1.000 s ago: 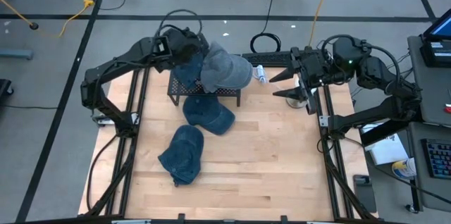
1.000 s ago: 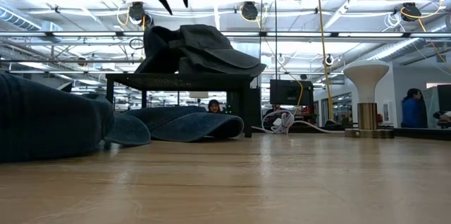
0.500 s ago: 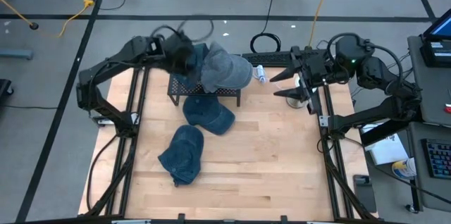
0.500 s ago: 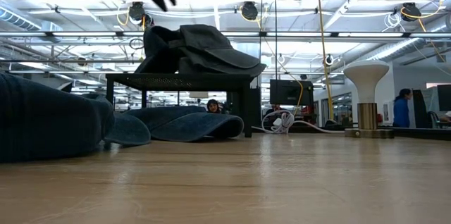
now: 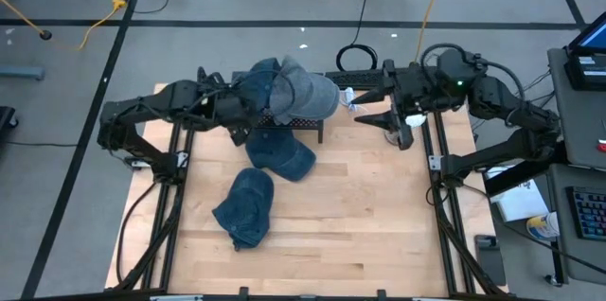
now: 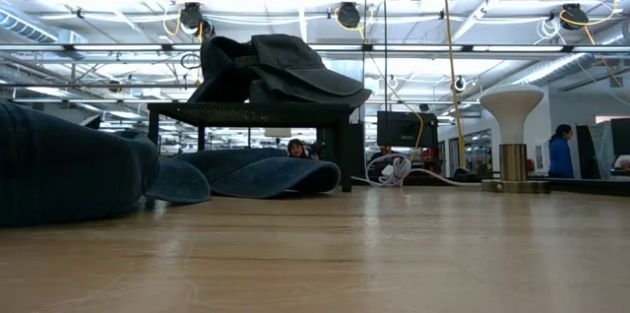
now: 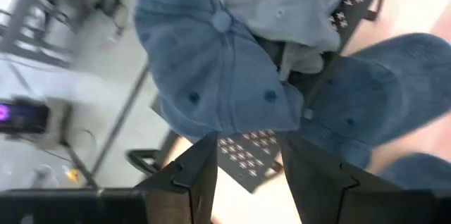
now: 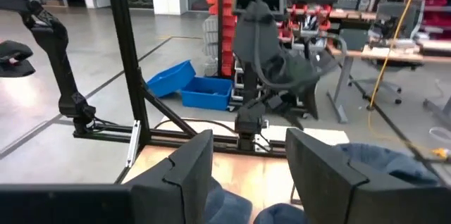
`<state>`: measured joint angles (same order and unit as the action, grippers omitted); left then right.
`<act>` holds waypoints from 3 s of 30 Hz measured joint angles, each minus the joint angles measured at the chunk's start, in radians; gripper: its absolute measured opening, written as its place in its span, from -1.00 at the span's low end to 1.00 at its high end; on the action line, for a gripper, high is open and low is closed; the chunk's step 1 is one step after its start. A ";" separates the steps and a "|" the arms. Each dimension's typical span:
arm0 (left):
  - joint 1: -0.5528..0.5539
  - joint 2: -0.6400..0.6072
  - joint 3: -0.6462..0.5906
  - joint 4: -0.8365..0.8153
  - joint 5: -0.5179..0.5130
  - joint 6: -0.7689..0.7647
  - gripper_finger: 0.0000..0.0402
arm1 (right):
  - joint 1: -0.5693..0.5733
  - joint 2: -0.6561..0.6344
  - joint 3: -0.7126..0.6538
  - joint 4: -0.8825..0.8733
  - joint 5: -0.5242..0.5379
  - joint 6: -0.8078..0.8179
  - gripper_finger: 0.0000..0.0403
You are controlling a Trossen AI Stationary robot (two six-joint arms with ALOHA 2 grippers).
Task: Pick & Place hat
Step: Put the top right dark blue cap on the left side of the shelf
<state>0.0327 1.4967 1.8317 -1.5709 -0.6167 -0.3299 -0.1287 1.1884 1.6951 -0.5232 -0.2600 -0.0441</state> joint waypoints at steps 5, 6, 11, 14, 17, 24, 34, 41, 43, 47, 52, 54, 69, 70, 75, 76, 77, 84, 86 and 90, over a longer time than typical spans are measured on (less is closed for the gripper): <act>0.011 -0.026 0.000 0.000 -0.047 0.014 -0.12 | 0.004 0.026 0.000 -0.001 0.000 0.017 -0.15; 0.022 -0.031 0.000 -0.002 -0.056 0.013 -0.10 | 0.007 0.028 0.000 -0.001 0.000 0.017 -0.15; 0.128 -0.028 0.000 0.001 -0.066 -0.070 -0.04 | 0.008 0.034 0.000 0.023 -0.002 0.012 -0.15; 0.227 -0.020 0.000 0.011 0.014 -0.095 0.00 | 0.008 0.031 0.000 0.039 -0.002 0.017 -0.15; 0.315 -0.005 0.000 0.041 0.084 -0.087 0.04 | 0.008 0.029 0.000 0.042 -0.003 0.009 -0.15; 0.473 0.009 0.000 0.144 0.266 0.017 0.10 | 0.008 0.029 0.000 0.041 -0.003 0.007 -0.15; 0.562 0.062 -0.001 0.161 0.416 0.062 0.01 | 0.008 0.029 0.000 0.041 -0.003 0.017 -0.15; 0.560 0.124 0.000 0.174 0.483 0.083 -0.07 | 0.008 0.029 0.000 0.041 -0.003 0.017 -0.15; 0.559 0.134 0.000 0.168 0.501 0.081 -0.09 | 0.008 0.029 0.000 0.041 -0.003 0.017 -0.15; 0.559 0.146 0.000 0.168 0.500 0.043 -0.17 | 0.008 0.029 0.000 0.041 -0.003 0.017 -0.15; 0.559 0.146 0.000 0.150 0.493 0.001 -0.42 | 0.008 0.029 0.000 0.041 -0.004 0.009 -0.15; 0.559 0.146 0.000 0.141 0.490 -0.031 -0.57 | 0.008 0.029 0.000 0.045 -0.003 0.008 -0.15; 0.559 0.146 0.000 0.053 0.456 -0.382 -0.98 | 0.008 0.029 0.000 0.056 -0.003 -0.029 -0.15; 0.559 0.146 0.000 0.055 0.457 -0.410 -0.98 | 0.008 0.029 0.000 0.056 -0.003 -0.045 -0.15; 0.552 0.147 0.000 0.080 0.459 -0.447 -0.98 | 0.008 0.029 0.000 0.055 -0.004 -0.084 -0.15; 0.546 0.152 0.000 0.082 0.456 -0.458 -0.98 | 0.008 0.029 0.000 0.055 -0.004 -0.084 -0.15; 0.543 0.157 0.000 0.084 0.451 -0.461 -0.98 | 0.008 0.029 0.000 0.055 -0.004 -0.084 -0.15; 0.527 0.212 0.000 0.123 0.446 -0.413 -0.99 | 0.008 0.029 0.000 0.055 -0.006 -0.102 -0.15; 0.522 0.228 0.000 0.123 0.442 -0.413 -0.99 | 0.008 0.029 0.000 0.055 -0.006 -0.100 -0.15; 0.521 0.239 0.000 0.124 0.441 -0.406 -0.90 | 0.008 0.027 0.000 0.055 -0.007 -0.100 -0.15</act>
<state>0.5541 1.7354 1.8317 -1.4466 -0.1753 -0.7361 -0.1204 1.2156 1.6951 -0.4686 -0.2668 -0.1444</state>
